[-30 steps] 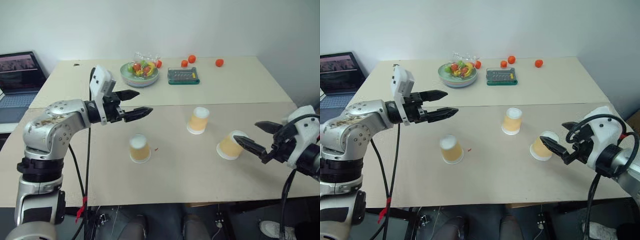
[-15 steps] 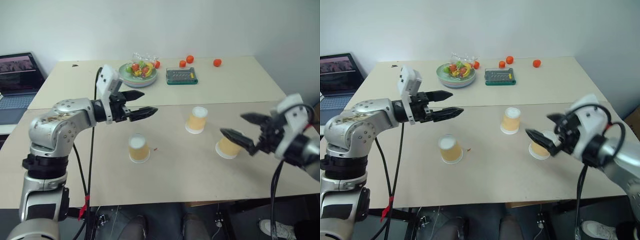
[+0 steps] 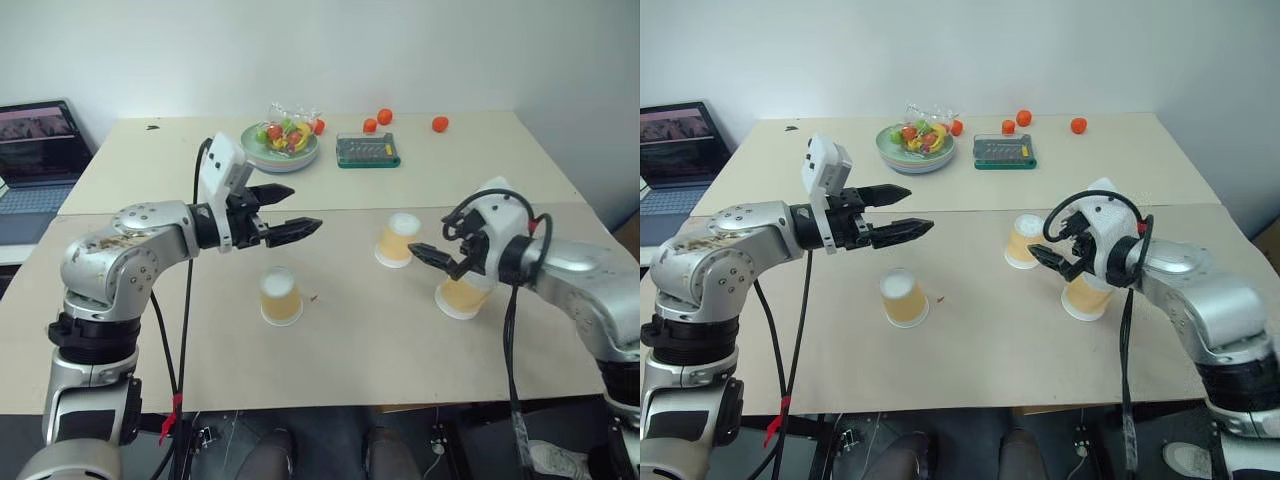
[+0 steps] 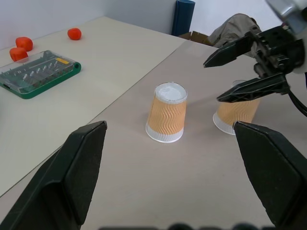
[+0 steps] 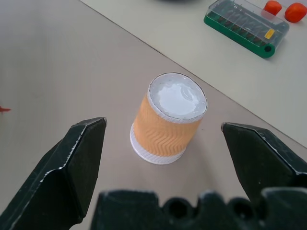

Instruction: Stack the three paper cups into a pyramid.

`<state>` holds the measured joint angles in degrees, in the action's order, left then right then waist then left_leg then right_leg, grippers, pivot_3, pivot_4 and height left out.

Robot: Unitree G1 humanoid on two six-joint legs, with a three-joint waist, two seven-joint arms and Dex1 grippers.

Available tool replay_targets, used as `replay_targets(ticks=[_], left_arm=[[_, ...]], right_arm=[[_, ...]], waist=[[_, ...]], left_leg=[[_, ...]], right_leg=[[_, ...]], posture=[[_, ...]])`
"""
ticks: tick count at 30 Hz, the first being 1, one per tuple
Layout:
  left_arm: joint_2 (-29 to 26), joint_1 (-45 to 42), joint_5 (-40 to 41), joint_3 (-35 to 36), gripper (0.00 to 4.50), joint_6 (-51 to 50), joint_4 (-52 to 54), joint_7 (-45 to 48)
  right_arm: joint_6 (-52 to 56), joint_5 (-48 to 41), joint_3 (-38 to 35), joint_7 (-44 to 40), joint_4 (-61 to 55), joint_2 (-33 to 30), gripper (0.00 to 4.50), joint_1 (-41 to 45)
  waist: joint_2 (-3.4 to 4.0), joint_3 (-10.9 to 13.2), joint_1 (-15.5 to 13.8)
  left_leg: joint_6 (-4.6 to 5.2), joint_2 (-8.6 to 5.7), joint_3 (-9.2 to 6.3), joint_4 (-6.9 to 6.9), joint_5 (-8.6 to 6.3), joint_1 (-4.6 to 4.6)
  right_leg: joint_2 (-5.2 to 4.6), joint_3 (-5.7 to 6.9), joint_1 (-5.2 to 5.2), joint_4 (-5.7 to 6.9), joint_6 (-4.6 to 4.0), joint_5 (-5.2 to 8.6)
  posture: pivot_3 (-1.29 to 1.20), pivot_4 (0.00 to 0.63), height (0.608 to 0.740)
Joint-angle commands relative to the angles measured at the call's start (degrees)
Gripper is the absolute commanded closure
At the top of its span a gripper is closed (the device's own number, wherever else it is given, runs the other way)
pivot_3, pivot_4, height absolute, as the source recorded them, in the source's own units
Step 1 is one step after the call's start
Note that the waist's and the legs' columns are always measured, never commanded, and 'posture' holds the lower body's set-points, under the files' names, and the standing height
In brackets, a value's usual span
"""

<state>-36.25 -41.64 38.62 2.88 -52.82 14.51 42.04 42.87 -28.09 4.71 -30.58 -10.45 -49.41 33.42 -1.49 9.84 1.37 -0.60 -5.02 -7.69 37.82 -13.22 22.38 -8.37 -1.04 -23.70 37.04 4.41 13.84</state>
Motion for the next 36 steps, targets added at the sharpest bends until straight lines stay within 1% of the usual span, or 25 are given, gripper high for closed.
replay_targets(ticks=[1, 6, 10, 15, 21, 26, 36], left_arm=[[-0.33, -0.51, 0.74, 1.56, 0.0, 0.18, 1.65, -0.35], [-0.09, 0.02, 0.62, 1.89, 0.0, 0.41, 1.89, -0.85], [-0.06, 0.65, 0.78, 2.25, 0.0, 0.38, 2.36, -1.25], [-0.13, 1.37, 0.9, 2.61, 0.0, 0.4, 2.79, -1.69], [-0.1, 1.62, 0.98, 2.68, 0.0, 0.43, 3.03, -1.88], [0.01, 2.32, 1.42, 2.86, 0.0, 0.29, 3.71, -2.15], [-0.3, 3.13, 2.29, 3.28, 0.0, 0.15, 4.69, -3.1]], right_arm=[[-6.45, 5.15, 0.64, -4.07, 8.59, 1.79, 0.02, 8.34], [-10.72, 9.65, 3.01, -8.28, 16.53, 6.35, 0.02, 14.19], [-11.05, 11.28, 3.06, -10.66, 18.43, 8.79, 0.02, 16.6], [-9.76, 11.33, 2.18, -13.07, 17.43, 9.79, 0.02, 16.11], [-10.07, 12.39, 1.95, -13.91, 17.73, 10.28, 0.02, 15.54], [-11.02, 13.74, 3.68, -17.07, 20.33, 10.46, 0.02, 13.58], [-15.87, 17.43, 3.68, -20.0, 28.56, 11.84, 0.02, 14.6]], waist=[[0.0, 0.0, 0.25], [0.0, 0.0, 0.59], [0.0, 0.0, 0.87], [0.0, 0.0, 0.86], [0.0, 0.0, 0.99], [0.0, -0.01, 0.99], [0.0, -0.01, 1.05]], left_leg=[[0.0, 0.0, 0.01, 0.0, 0.0, -0.01], [-0.03, 0.02, 0.0, -0.01, 0.02, 0.12], [-0.15, 0.0, 0.02, 0.04, 0.09, 0.44], [-0.2, -0.01, 0.01, 0.04, 0.11, 0.53], [-0.13, -0.01, 0.01, 0.04, 0.07, 0.49], [-0.13, -0.01, 0.01, 0.05, 0.07, 0.49], [-0.14, -0.02, 0.01, 0.06, 0.08, 0.45]], right_leg=[[0.0, -0.02, 0.0, 0.01, 0.0, 0.0], [0.0, -0.03, -0.17, -0.02, -0.01, 0.0], [-0.01, -0.11, -0.55, 0.07, -0.02, -0.02], [-0.02, -0.11, -0.6, 0.06, -0.02, -0.02], [-0.02, -0.11, -0.6, 0.08, -0.03, -0.03], [-0.02, -0.11, -0.59, 0.08, -0.03, -0.03], [-0.02, -0.12, -0.56, 0.1, -0.04, -0.05]], posture=[[0.0, 0.15, 0.74], [0.0, 0.15, 0.74], [0.0, 0.15, 0.74], [0.0, 0.15, 0.74], [0.0, 0.15, 0.74], [0.0, 0.15, 0.74], [0.0, 0.15, 0.74]])
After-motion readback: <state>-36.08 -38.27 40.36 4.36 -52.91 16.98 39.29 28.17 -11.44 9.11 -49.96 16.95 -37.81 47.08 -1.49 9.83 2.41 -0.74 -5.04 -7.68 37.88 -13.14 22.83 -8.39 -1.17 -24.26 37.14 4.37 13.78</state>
